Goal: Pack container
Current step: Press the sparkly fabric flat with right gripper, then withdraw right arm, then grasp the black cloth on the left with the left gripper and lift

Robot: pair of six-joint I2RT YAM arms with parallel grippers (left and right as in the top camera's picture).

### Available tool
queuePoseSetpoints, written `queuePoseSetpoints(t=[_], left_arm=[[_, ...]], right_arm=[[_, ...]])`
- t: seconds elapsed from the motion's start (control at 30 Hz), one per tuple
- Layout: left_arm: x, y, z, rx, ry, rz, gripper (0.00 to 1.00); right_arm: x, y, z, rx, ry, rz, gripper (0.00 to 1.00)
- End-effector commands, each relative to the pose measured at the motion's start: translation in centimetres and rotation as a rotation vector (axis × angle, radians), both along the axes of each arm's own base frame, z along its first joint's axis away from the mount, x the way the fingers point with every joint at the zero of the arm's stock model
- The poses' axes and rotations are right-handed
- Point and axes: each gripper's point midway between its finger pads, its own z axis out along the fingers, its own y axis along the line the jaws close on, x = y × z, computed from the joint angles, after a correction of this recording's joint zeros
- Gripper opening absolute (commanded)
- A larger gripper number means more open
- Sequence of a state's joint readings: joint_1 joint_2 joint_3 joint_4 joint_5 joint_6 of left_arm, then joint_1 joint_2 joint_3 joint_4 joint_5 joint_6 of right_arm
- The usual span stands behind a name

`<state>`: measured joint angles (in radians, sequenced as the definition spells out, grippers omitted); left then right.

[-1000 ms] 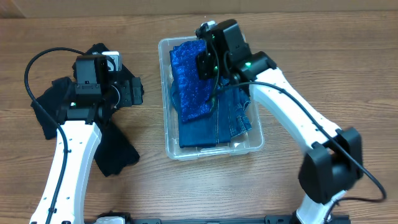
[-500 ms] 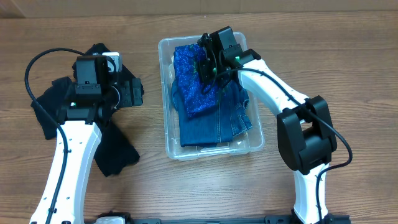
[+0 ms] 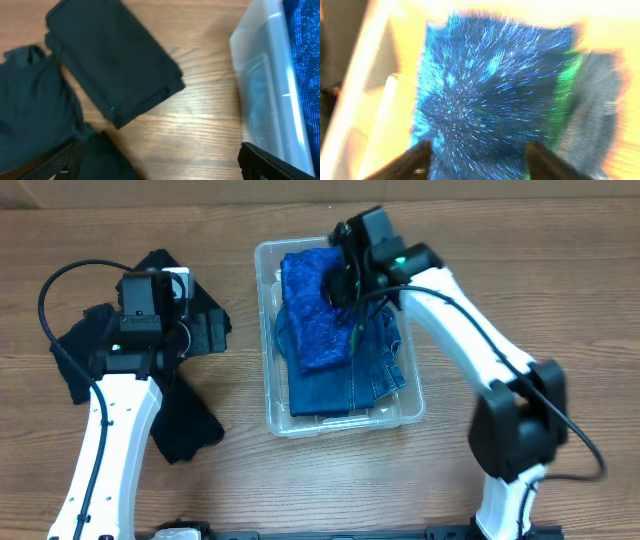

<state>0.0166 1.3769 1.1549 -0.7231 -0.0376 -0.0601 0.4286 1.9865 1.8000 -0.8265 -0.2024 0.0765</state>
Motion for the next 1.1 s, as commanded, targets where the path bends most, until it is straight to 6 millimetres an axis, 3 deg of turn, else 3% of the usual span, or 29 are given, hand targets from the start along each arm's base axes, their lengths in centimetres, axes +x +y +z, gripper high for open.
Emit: queuePoseSetpoints(t=[0.0, 0.13, 0.23, 0.4, 0.53, 0.63, 0.83, 1.07], left_arm=[[-0.4, 3.9, 1.3, -0.055, -0.022, 0.205, 1.0], [-2.8, 7.6, 0.3, -0.131, 0.041, 0.396, 1.0], [-3.7, 8.2, -0.1, -0.26, 0.063, 0.421, 1.0], [-7.1, 10.8, -1.2, -0.414, 0.135, 0.646, 1.0], [-8.6, 11.3, -2.4, -0.486, 0.171, 0.689, 1.0], [-9.2, 11.0, -4.5, -0.537, 0.185, 0.672, 1.0], [-10.1, 9.1, -10.2, -0.579, 0.189, 0.545, 1.0], [-12.1, 8.5, -13.9, -0.571, 0.226, 0.574, 1.0]], right_arm=[[0.0, -3.5, 11.9, 0.072, -0.236, -0.076, 0.79], [-1.6, -7.0, 13.5, 0.055, -0.217, -0.133, 0.85], [-2.2, -10.8, 12.3, -0.007, -0.146, -0.215, 0.9], [-2.5, -16.8, 10.5, -0.072, -0.055, -0.351, 0.92], [-2.6, -20.9, 10.0, -0.083, -0.019, -0.443, 0.95], [-2.8, -23.1, 9.8, -0.085, -0.002, -0.492, 0.95], [-2.7, -24.3, 9.8, -0.069, 0.003, -0.518, 0.96], [-2.7, -24.3, 9.8, -0.069, 0.001, -0.517, 0.96]])
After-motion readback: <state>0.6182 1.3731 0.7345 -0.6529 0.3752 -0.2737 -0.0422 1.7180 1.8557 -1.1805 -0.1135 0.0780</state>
